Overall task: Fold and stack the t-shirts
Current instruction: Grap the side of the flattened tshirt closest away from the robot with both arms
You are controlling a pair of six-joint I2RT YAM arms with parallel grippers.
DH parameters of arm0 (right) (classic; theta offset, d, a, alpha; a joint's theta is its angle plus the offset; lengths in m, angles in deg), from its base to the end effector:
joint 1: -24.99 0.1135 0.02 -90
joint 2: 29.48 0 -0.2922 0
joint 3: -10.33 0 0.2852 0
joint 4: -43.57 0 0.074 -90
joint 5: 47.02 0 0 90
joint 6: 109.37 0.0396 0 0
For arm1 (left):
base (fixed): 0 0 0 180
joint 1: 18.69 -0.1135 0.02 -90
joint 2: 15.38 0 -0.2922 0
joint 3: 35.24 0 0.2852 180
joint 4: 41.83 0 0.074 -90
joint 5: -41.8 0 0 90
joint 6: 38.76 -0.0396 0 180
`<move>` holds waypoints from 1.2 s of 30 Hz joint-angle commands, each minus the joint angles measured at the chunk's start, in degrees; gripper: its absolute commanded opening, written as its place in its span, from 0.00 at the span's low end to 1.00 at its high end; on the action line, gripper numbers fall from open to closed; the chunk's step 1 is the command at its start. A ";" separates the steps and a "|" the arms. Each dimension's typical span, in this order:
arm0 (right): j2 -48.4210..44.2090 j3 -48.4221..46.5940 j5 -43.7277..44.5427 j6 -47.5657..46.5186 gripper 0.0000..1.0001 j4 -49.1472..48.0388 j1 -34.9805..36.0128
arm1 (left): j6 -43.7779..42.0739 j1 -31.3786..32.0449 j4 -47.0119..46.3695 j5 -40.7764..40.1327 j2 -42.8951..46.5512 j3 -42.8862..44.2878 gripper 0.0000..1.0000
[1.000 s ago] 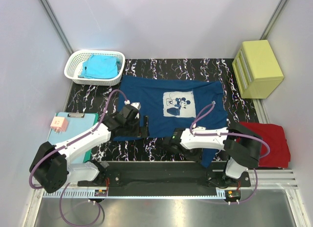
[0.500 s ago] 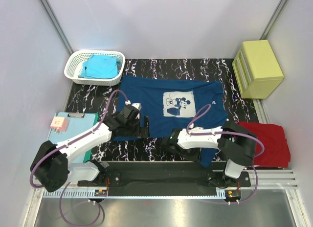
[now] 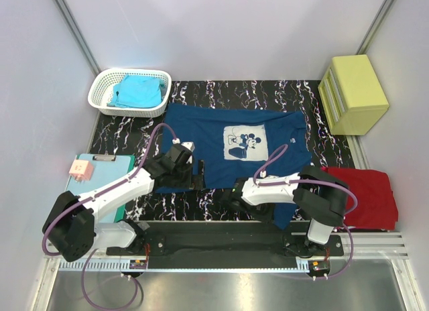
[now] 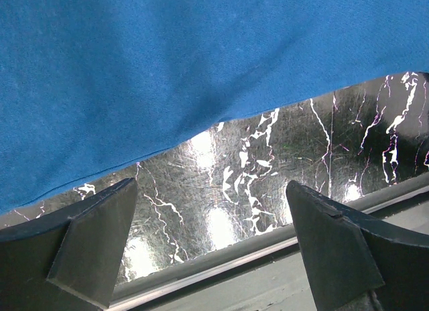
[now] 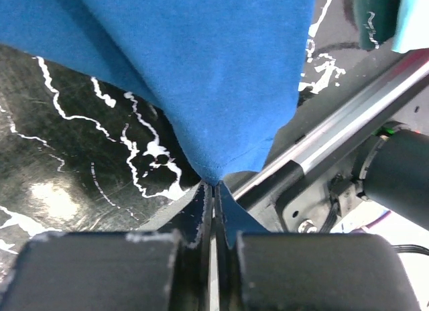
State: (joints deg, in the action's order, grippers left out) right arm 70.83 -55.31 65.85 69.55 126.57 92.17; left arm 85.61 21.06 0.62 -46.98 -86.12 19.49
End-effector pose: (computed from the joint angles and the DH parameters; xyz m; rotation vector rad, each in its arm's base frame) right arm 0.1133 0.2296 0.1409 0.3841 2.7264 -0.7777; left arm 0.1972 -0.1651 0.2139 0.1336 2.6713 -0.4779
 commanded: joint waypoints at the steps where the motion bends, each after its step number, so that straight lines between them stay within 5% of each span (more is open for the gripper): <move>1: 0.15 -2.05 2.17 3.18 0.00 5.34 1.55 | -0.27 0.42 -1.30 1.16 -0.28 0.04 0.99; 14: -6.26 -21.56 14.48 7.41 0.00 22.67 3.23 | 0.08 0.59 -1.39 0.98 0.43 -0.31 0.99; 36: -25.86 -8.82 11.31 16.36 0.00 22.66 1.47 | 5.26 0.60 3.79 -7.00 3.06 -0.93 0.99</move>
State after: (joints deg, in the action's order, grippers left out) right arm 48.84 -64.73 75.01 80.89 132.01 93.88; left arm 87.82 21.58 3.22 -49.04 -85.58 18.38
